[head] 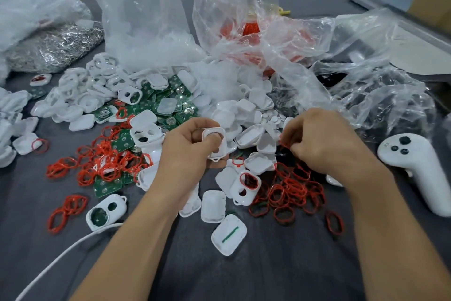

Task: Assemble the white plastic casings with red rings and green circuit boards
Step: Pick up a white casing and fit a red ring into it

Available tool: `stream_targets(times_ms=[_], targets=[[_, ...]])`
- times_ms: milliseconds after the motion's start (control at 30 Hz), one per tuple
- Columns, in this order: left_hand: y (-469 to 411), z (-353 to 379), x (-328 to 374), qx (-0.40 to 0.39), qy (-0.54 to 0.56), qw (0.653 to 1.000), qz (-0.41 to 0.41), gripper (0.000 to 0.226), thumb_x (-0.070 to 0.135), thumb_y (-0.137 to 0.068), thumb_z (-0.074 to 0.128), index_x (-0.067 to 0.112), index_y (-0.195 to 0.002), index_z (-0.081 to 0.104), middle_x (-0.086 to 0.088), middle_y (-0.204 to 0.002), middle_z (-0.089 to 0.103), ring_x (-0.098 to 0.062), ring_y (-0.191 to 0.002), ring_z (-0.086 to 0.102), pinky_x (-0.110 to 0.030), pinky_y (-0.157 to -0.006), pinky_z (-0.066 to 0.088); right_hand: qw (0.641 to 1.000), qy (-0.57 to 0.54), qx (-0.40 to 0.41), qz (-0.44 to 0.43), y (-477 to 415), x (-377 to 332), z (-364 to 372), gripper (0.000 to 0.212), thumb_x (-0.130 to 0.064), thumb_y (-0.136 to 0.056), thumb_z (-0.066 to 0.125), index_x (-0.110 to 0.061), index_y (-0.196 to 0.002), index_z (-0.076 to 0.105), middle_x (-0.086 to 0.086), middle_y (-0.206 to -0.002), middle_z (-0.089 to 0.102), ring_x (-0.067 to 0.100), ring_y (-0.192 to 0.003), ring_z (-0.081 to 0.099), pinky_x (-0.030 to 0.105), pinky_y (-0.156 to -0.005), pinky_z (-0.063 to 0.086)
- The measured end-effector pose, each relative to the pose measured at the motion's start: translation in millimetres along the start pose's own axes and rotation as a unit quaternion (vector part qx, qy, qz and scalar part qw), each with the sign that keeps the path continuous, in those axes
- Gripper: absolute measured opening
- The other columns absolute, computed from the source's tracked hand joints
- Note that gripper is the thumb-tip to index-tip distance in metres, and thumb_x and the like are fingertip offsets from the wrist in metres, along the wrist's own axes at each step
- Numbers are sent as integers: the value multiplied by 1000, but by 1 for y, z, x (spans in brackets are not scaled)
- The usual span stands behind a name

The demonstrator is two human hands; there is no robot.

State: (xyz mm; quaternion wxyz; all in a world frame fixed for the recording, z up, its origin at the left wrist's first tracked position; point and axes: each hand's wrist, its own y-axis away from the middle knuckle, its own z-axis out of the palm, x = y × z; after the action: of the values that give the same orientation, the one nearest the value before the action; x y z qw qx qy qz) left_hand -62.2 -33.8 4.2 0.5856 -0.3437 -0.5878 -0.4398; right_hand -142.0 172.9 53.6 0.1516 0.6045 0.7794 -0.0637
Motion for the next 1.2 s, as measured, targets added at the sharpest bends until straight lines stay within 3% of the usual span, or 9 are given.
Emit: stream_targets(times_ms=[200,267,333,467,633,733,867,1033,1200], targets=[[-1,-1,-7,13,-50,998,29,18,-1,-89,72,14,-97,72,-9,-72,74,-21,-61,68,-35,-54,61,993,-101,62,-18,5,0,5,32,-9,-83,80,-33,-104,80,-12,-98,78,6,-87,71,28,-93,58],[-1,-2,-9,18,-52,998,25,16,1,-87,75,15,-95,73,-11,-73,75,-20,-60,69,-32,-52,58,976,-165,138,-27,4,2,3,27,-13,-79,85,-32,-97,81,-15,-89,78,-1,-78,71,22,-84,59],[-1,-1,-9,12,-62,998,24,14,4,-86,78,17,-89,76,-11,-72,76,-19,-58,68,-35,-52,59,931,-320,172,-36,3,-3,5,19,-11,-76,87,-28,-84,82,-11,-75,77,3,-69,73,20,-69,60],[0,5,-7,-12,-68,997,36,13,7,-86,80,21,-86,81,-9,-69,75,-11,-55,62,-25,-49,52,815,-574,59,-51,5,-37,34,26,5,-82,78,-19,-74,82,6,-74,78,20,-66,75,27,-63,61],[5,7,0,-61,-9,998,5,26,-1,-91,67,18,-99,83,-3,-72,74,-9,-62,61,-21,-53,53,856,-489,147,-86,3,-47,56,26,-5,-84,80,-30,-76,80,-10,-80,79,10,-77,76,32,-77,63],[5,4,0,-128,34,991,-38,41,-14,-91,58,13,-115,78,-15,-100,78,-25,-87,73,-32,-71,61,866,-458,162,-122,4,-50,60,29,-6,-83,80,-34,-78,79,-16,-84,77,8,-81,74,32,-77,62],[4,0,0,-198,29,978,-57,48,-16,-91,53,13,-121,75,-21,-115,74,-39,-109,71,-45,-94,59,888,-378,203,-162,5,-47,62,19,-9,-82,83,-29,-83,81,-19,-83,72,5,-91,64,12,-78,45],[0,-5,-1,-186,41,980,-64,39,-10,-97,54,16,-116,76,-2,-84,74,-16,-81,73,-32,-79,62,890,-285,234,-268,4,-42,62,15,-8,-80,85,-19,-89,82,-12,-87,74,10,-90,63,18,-80,49],[-3,-11,-1,-165,76,982,-57,29,-6,-94,62,12,-109,79,-13,-90,77,-19,-80,75,-29,-72,62,879,-218,265,-332,-1,-40,66,12,-7,-82,85,-13,-91,83,-4,-89,75,17,-87,63,28,-78,52]])
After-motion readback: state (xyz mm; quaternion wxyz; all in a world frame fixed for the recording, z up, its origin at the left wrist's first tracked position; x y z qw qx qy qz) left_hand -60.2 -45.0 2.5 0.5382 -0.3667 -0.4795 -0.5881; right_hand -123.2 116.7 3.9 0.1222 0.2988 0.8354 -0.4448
